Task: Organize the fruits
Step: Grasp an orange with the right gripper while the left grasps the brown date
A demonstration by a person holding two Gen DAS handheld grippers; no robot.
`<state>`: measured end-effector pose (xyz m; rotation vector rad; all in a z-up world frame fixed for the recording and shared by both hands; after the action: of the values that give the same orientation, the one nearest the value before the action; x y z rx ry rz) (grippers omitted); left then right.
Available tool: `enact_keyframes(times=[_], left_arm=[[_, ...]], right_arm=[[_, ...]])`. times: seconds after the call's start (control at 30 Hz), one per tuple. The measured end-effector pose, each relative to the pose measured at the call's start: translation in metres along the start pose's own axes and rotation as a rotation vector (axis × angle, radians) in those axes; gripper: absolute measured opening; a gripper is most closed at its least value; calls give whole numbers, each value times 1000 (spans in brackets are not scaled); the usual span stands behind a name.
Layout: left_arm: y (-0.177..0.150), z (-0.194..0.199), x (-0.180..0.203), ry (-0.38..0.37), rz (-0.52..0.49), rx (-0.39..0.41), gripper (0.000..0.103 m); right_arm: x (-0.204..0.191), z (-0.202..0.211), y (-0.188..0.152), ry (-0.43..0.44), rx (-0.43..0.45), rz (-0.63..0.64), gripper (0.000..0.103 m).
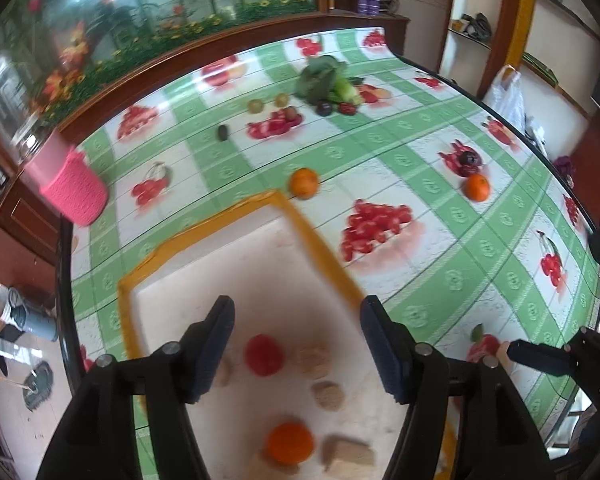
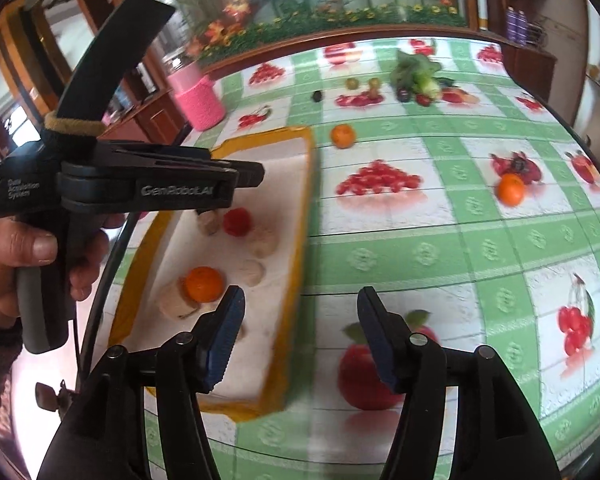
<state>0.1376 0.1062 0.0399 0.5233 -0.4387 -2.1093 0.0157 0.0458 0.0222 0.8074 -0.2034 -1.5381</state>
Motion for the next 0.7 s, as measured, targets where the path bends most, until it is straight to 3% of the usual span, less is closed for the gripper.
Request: enact_keyframes(times=[0.23,0.4,0.7], left_arm=[[20,-3,51,7,-26,-8,71],[31,-11,74,24,-25,-27,71],[41,-25,86,74,14,-73,74]], right_arm=[[76,21,1,-77,27,-74,61],[138,25,26,-125,62,-123,61],[186,-19,73,-103,40,-100,61]])
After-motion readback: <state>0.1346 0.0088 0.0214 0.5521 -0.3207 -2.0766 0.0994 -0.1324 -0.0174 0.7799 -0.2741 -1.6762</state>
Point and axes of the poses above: each gripper's, at about its wrist camera, not at the fingertips, and z roughly against the way its jaws point, x to its right, y to its top, the point moved 6 cm from there along -z, roughly the way its jaws point, and after that the axes turned 9 degrees about y, right-handed, at the moved point
